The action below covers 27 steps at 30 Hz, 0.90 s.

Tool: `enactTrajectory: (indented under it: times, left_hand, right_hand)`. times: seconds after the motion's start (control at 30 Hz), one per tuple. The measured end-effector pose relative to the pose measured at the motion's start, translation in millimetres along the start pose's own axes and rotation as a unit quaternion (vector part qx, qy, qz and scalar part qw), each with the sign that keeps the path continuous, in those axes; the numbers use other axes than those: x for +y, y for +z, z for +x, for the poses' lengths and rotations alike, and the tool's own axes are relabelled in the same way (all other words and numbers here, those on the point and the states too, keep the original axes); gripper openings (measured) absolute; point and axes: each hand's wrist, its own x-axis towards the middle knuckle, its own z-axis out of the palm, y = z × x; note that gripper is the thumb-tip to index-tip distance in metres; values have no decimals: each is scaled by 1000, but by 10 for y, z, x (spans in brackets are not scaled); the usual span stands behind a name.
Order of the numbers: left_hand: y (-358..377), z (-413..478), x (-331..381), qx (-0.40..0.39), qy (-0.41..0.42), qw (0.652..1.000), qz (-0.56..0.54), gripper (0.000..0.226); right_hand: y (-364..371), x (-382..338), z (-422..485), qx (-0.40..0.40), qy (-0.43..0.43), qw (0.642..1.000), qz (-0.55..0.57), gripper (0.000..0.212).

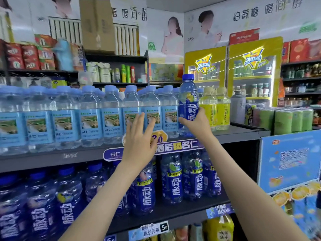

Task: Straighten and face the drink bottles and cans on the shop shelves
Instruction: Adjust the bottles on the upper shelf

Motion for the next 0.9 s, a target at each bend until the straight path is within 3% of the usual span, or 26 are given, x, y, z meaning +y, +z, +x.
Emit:
enactTrajectory:
  times: [0.1,0.23,0.37,0.53,0.6,0.73,0.9]
  left_hand:
    - [-42,-143,-16,-19,-16,999,-40,58]
    - [-215,-359,6,-15,-72,990,-122,54]
    - [-491,-537,200,15,-146,953,-266,52]
    - [-760,-633,541,-34,-178,883,-432,66]
    - [-874,-692,628,-42,-194,882,-428,66]
    - [-937,-928,504,-27,-232,914,-330,74]
    - [-1017,-1394,75,-47,-254,886,-385,57]
  right_hand:
    - [28,39,45,8,-2,1000,-20,64]
    - [-6,28,-55,79,-20,996,-28,63]
    - [-97,-87,-499,143,-64,987,28,64]
    - [-136,-315,-1178,49,-155,984,79,67]
    - [-87,-368,-1466,-15,-179,981,78,65]
    - [133,-303,-1968,-79,-178,978,69,65]
    - [643,-309,-2388,-89,-166,977,104,66]
